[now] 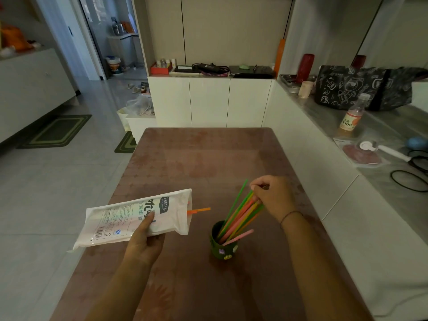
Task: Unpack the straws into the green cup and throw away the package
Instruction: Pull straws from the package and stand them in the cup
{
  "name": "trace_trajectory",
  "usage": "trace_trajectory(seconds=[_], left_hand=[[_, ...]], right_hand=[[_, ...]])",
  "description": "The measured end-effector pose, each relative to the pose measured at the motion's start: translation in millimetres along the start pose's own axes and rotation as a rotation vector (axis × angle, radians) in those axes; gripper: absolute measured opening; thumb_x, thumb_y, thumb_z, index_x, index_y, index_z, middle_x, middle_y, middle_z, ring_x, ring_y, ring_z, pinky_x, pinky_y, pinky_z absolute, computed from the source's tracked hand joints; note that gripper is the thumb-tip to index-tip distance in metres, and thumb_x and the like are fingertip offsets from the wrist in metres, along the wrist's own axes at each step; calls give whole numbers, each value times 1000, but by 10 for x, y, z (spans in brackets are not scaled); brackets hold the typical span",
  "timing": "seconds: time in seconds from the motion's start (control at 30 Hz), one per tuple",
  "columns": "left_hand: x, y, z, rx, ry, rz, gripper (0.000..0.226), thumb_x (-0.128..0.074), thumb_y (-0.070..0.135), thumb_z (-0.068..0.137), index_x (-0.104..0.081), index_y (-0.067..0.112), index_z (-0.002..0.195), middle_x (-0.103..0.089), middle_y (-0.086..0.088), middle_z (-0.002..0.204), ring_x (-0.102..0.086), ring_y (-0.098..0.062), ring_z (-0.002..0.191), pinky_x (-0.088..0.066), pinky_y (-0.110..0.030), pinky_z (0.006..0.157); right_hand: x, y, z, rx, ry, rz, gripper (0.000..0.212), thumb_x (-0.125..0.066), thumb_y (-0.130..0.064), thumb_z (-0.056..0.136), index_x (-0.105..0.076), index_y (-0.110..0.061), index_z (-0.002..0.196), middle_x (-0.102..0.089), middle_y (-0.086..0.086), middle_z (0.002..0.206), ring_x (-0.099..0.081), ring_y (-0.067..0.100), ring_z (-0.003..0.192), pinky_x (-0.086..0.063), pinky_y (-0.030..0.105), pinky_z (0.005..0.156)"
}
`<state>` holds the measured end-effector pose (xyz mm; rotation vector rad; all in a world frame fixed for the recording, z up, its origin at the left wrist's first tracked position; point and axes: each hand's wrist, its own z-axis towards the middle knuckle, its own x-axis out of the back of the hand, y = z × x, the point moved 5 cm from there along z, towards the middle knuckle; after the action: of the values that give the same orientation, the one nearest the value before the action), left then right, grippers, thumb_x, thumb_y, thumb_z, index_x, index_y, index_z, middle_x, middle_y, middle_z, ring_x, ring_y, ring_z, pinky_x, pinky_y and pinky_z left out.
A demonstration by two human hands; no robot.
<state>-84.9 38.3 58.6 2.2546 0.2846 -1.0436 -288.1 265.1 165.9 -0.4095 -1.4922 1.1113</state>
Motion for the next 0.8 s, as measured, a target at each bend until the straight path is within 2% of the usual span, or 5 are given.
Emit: trace_trajectory(seconds=[0.17,0.4,0.6,0.73,0.8], left_hand=[[-49,-32,-21,6,9,9,28,-58,1,89,-56,17,112,-68,-4,114,-65,-18,106,-60,-34,70],[-145,-10,-44,-2,-25,12,36,-58,1,89,-56,17,121,-70,-2,111,-69,-15,98,-60,-33,72],[-280,126,-12,-88,-92,32,44,-59,1,88,-53,18,128,-70,-3,115,-70,-16,99,-60,-34,75],[-393,216,-35,-164,-182,106,45,-59,0,87,-54,21,126,-73,-2,109,-71,-16,98,-61,-34,70],[-426,257,-62,-209,-208,170,46,-63,1,84,-55,22,125,-72,-4,114,-69,-19,102,-60,-36,74]], right_hand=[[-34,2,0,33,-36,-96,9,-62,-6,82,-71,-6,81,-69,12,68,-63,19,56,-53,30,68],[82,-139,-58,50,86,-79,13,-67,-7,76,-71,-13,87,-68,2,80,-60,15,72,-46,25,68],[-312,-701,-370,108,51,428,15,-63,-19,83,-66,-24,97,-66,-11,92,-60,-2,84,-48,6,71],[-849,-687,-418,-121,-98,642,34,-50,-27,93,-53,-20,126,-54,-7,126,-49,4,114,-42,9,84],[-1021,-530,-382,-364,-83,799,36,-47,-25,95,-50,-15,129,-52,0,131,-46,12,121,-41,23,99]])
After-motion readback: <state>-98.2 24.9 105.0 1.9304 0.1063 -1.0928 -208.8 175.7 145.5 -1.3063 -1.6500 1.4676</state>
